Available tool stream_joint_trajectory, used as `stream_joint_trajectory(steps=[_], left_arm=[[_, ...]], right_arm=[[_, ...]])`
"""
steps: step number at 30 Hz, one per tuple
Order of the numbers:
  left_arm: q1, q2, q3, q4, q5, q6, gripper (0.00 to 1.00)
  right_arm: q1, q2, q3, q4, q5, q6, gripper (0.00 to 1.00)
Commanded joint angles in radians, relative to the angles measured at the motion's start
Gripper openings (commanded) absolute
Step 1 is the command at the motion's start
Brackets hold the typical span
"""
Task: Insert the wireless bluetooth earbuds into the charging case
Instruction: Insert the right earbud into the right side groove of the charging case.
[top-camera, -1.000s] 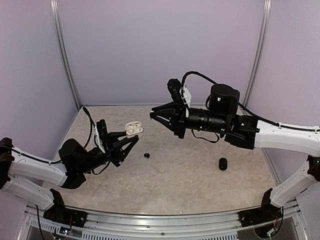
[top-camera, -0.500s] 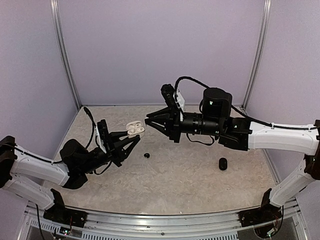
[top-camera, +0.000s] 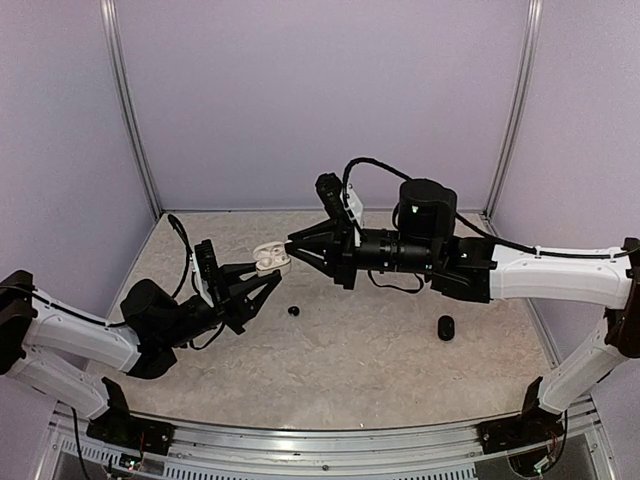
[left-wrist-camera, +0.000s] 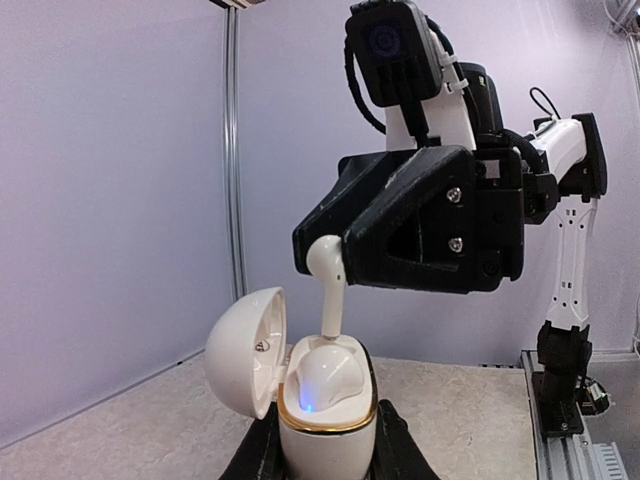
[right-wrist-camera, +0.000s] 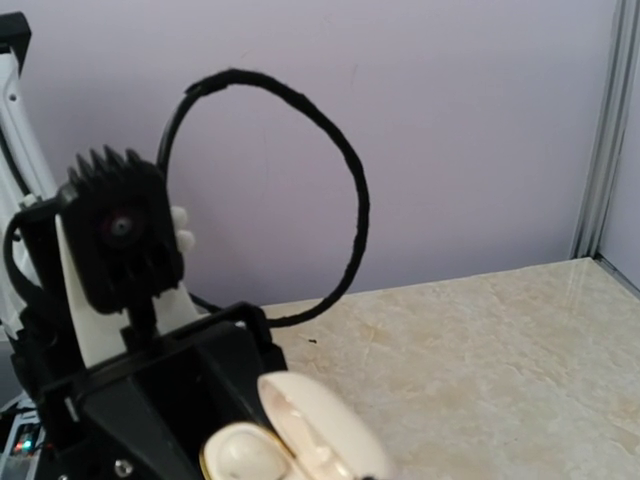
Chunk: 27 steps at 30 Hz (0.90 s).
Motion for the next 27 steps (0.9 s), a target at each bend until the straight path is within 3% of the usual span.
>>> stream_joint_trajectory(steps=[1,17,27], left_arm=[[-0.007,0.006,0.02,0.053,-0.015,-0.006,0.06],[-0.009,-0.002,0.013,0.061,-0.014,-0.009,0.06],[-0.007,0.004,0.011,0.073,-0.02,-0.014,0.06]], right_arm=[[0.008,0.018,0.023,0.023,-0.012,0.007,0.12],[0.009,0.036,0.002,0.029,0.014,-0.011,0.12],[0.008,0.018,-0.013,0.027,0.0,0.01,0.27]])
